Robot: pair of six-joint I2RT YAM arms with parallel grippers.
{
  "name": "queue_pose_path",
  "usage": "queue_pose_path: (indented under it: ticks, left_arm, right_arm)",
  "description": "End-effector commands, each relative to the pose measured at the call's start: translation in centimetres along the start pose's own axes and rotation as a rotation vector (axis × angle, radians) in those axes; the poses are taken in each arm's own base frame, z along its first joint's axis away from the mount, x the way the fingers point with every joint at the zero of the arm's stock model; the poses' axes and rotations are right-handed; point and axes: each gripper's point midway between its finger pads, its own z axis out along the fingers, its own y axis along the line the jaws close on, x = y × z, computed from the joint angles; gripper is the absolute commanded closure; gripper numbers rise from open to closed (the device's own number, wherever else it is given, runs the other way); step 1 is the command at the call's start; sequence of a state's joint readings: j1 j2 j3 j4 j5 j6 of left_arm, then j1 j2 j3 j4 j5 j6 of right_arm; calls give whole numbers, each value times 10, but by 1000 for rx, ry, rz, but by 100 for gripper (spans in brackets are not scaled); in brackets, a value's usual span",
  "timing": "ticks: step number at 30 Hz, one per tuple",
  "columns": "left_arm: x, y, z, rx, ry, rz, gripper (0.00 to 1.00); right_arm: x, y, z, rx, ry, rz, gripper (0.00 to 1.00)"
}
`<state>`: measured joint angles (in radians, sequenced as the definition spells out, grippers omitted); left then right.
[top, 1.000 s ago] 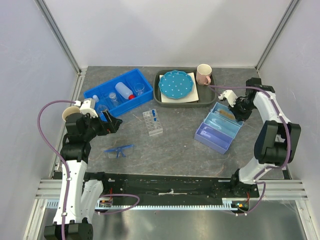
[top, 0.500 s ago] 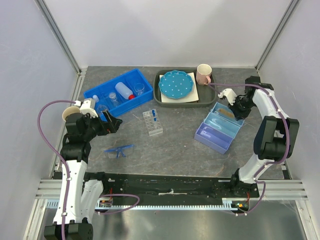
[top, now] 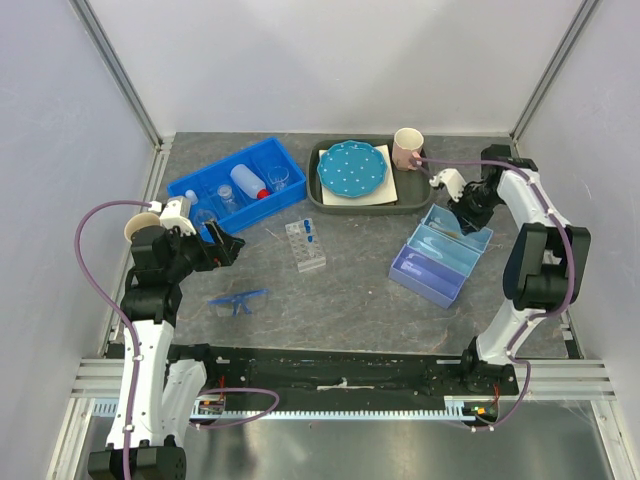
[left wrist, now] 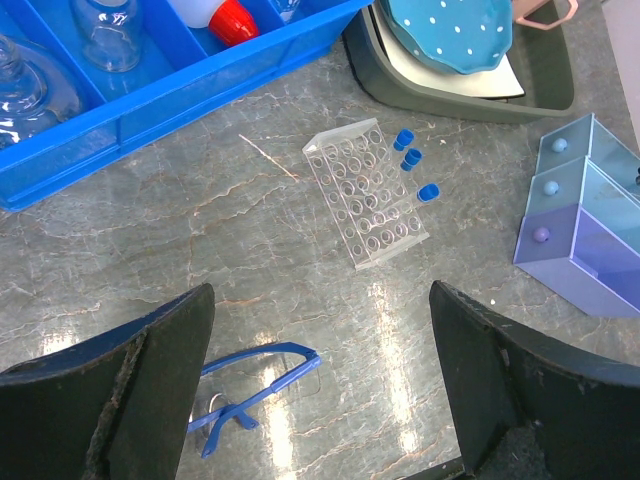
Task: Organize the chemistry lab equipment
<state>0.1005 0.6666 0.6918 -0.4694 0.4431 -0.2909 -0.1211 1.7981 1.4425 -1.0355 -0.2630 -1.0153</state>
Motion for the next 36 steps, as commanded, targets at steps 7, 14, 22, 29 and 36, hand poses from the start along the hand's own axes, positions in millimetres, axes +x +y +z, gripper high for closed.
queue_pose_path:
  ticks: [7, 14, 22, 29, 36]
  left_arm:
    - [-6, -3, 2, 15, -20, -3, 1]
    - [16, 0, 9, -7, 93, -165, 0]
    - [56, 5, -17, -208, 193, -552, 0]
    - [72, 19, -34, -414, 202, -658, 0]
    - [97, 9, -23, -566, 295, -545, 0]
  right_arm:
    - [-69, 38, -75, 4, -383, 60, 68]
    - [-92, 131, -95, -203, -708, -20, 64]
    - [-89, 161, -85, -301, -799, -10, 62]
    - [-88, 178, -92, -365, -831, -20, 60]
    - [-86, 180, -93, -347, -828, -49, 60]
